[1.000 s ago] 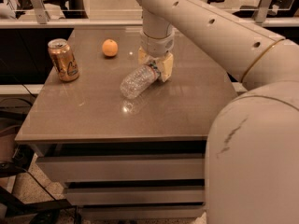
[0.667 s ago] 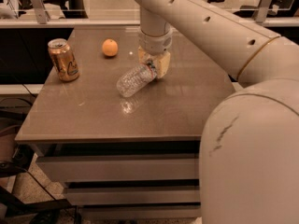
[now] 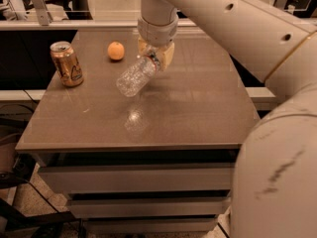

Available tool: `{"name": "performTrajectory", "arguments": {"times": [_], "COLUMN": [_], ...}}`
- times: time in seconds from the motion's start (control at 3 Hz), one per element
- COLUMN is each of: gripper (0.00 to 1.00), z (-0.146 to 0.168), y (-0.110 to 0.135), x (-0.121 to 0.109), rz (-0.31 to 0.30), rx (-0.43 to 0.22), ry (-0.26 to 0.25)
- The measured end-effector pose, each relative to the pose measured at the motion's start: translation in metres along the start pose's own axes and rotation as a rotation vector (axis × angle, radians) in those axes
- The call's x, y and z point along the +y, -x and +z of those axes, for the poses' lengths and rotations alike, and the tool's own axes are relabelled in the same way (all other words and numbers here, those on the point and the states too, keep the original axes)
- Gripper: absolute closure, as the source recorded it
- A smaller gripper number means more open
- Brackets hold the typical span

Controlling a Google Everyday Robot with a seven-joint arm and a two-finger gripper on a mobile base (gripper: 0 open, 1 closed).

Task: Place water bottle upright

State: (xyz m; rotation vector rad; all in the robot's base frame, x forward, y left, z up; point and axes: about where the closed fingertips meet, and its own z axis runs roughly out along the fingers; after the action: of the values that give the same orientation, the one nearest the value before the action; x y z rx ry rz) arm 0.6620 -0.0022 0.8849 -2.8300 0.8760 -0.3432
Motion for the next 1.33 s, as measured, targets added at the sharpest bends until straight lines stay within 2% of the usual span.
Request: {"name": "performTrajectory", "arguments": {"times": [0.67,1.0,1.33], "gripper": [1.0,1.0,1.0], "z": [0.001,-0.007,-0.013], "y": [0.003,0.01,0.023], "x": [-0.001,0.007,0.01], "rz": [-0.045,-0.15,-0.353], "rx": [0.011,0.041,0.076], "ry": [0.008,-0.022,-0.064]}}
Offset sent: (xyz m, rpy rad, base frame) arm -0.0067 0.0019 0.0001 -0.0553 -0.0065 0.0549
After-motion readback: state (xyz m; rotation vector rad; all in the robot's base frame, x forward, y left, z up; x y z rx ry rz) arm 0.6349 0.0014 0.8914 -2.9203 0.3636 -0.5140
